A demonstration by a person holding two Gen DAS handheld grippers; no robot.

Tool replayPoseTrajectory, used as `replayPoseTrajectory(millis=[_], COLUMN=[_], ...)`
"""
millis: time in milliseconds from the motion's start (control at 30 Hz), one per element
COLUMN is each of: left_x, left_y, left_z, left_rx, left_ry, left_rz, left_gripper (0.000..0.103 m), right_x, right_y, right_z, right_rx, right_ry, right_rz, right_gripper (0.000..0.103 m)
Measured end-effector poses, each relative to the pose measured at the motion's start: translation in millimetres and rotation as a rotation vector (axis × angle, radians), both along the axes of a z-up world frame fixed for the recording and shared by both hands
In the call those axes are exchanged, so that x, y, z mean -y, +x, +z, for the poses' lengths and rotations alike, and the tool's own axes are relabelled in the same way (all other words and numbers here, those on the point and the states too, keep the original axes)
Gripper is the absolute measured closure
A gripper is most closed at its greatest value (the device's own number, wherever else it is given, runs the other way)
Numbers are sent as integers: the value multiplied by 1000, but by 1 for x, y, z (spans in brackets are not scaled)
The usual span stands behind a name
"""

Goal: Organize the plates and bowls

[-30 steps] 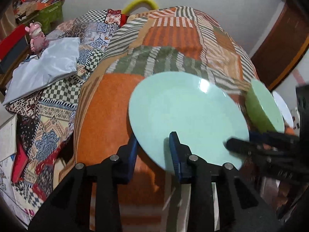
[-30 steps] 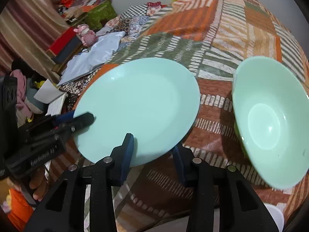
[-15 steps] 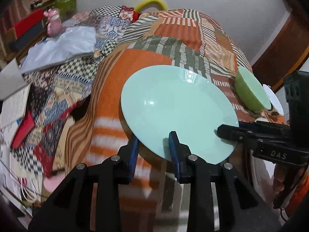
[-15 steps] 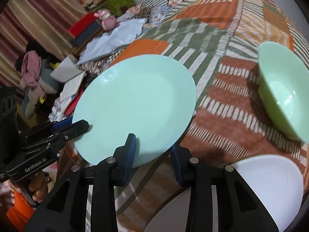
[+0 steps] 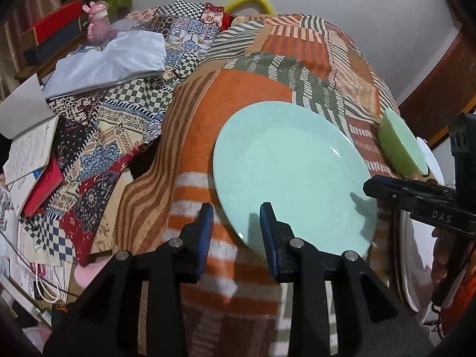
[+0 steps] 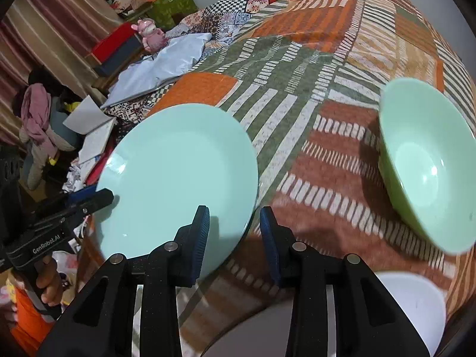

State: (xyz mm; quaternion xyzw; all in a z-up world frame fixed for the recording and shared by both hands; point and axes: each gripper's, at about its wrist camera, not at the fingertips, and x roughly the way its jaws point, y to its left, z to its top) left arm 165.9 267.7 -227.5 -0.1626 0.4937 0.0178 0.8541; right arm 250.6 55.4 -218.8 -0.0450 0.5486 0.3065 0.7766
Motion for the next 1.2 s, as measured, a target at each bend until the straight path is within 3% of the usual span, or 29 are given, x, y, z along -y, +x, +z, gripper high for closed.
replayPoseTrajectory(millis=[333,500,1200], left_x=[-2,3,41], left_y=[28,25,-22], left_z=[-15,-12,56], left_rx=[-3,14,128], left_ry=[-8,12,14], left_rz=[-18,-27,-55], left_gripper=[69,67,67], right_x=[-9,-5,43], right_y=[4,1,-39], right_z=[-12,-7,50], right_rx=[-26,-15,109], right_ry=[11,16,89], right_rz=[48,40,-12], right_gripper=[69,75,75])
